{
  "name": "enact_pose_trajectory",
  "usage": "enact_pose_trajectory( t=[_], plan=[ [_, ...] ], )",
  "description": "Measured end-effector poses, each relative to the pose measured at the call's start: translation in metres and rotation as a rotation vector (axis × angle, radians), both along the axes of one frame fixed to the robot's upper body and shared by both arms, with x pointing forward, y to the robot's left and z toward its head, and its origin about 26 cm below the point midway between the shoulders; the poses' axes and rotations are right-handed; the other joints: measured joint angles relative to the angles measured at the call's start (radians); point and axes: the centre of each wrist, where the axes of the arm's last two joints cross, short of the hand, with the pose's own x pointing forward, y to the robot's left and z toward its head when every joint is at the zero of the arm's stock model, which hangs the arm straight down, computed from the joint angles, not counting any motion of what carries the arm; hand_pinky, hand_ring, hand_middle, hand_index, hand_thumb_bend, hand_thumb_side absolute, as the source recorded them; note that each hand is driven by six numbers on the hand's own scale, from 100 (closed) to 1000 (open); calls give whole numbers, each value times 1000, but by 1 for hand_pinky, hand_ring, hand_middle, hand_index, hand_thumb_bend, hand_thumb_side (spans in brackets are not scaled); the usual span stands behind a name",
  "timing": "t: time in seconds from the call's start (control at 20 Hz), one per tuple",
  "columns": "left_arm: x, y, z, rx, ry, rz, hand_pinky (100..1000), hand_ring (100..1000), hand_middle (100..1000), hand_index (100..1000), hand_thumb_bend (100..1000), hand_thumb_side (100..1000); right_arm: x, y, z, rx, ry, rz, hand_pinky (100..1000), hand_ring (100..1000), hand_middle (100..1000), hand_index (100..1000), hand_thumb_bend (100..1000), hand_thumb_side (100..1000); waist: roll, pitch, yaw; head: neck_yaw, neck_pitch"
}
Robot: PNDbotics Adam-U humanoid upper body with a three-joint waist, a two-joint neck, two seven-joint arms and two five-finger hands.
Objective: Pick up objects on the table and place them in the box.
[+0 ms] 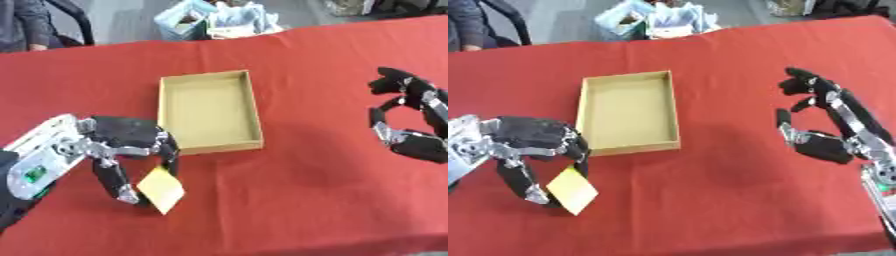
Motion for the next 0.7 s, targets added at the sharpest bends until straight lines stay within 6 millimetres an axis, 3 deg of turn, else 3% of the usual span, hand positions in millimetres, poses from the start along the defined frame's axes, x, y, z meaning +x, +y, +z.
enact_pose_trajectory(
  t=[0.3,0.7],
  plan=[
    [4,7,43,-32,-62,30,723,616,385,547,393,100,0,0,0,0,1,0,633,809,779,964,100,265,1,-5,3,-2,0],
    [41,15,60,-75,-63,153,721,606,384,558,382,100,0,0,-1,2,2,4,632,809,779,964,100,267,0,-5,-6,-6,0]
  ],
)
